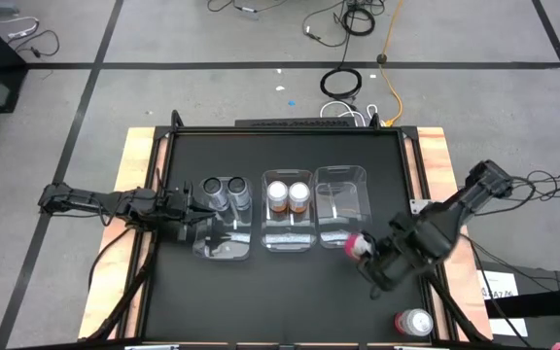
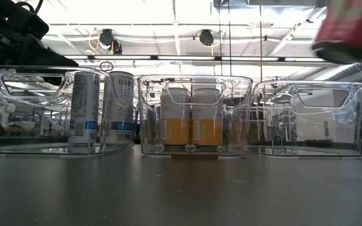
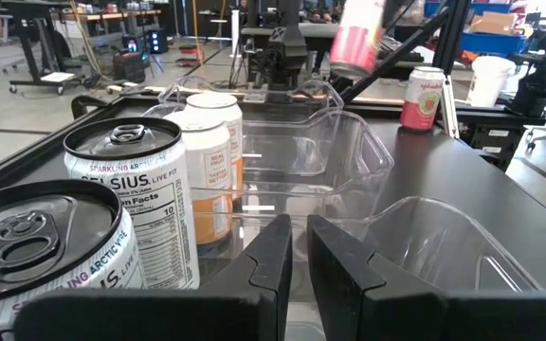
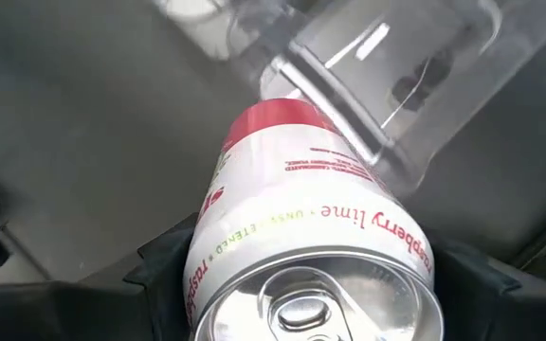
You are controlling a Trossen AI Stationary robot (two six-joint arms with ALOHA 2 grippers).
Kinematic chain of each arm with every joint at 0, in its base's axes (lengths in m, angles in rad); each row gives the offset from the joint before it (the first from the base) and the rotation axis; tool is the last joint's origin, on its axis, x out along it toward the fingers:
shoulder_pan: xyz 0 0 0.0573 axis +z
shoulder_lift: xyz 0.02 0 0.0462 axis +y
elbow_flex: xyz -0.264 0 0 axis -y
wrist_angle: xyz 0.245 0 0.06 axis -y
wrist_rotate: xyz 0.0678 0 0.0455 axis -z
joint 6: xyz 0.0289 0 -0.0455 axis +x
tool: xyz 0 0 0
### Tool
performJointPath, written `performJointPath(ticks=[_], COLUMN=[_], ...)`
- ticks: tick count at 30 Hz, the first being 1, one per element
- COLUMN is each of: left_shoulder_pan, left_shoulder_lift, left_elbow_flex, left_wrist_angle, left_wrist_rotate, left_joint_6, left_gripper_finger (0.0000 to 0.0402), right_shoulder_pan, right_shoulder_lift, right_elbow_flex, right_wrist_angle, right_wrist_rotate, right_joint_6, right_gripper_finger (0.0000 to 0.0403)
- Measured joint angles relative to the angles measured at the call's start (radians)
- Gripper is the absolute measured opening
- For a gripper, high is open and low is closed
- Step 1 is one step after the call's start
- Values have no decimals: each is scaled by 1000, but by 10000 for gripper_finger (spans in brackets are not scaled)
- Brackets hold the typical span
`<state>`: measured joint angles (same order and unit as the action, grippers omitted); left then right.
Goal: Sort soda cans
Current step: Put the top pink soda can into the right transparent bin
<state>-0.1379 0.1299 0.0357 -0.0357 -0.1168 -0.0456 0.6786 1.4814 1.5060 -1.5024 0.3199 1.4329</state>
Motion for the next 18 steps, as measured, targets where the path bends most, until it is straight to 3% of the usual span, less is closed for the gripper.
performJointPath(ticks=[11, 18], left_shoulder_pan=[0, 0], left_shoulder_lift=[0, 0], left_elbow_flex=[0, 0], left_wrist_angle=[0, 0], left_wrist_rotate=[0, 0], left_joint_6=[0, 0], left_gripper_finger=[50, 50], right_shoulder_pan=[-405, -617], right_shoulder_lift=[2, 37], right_elbow_flex=[9, 9], right_wrist_angle=[53, 143], right_wrist_rotate=[18, -46], right_joint_6=[-466, -684], right_gripper_finger=[281, 281])
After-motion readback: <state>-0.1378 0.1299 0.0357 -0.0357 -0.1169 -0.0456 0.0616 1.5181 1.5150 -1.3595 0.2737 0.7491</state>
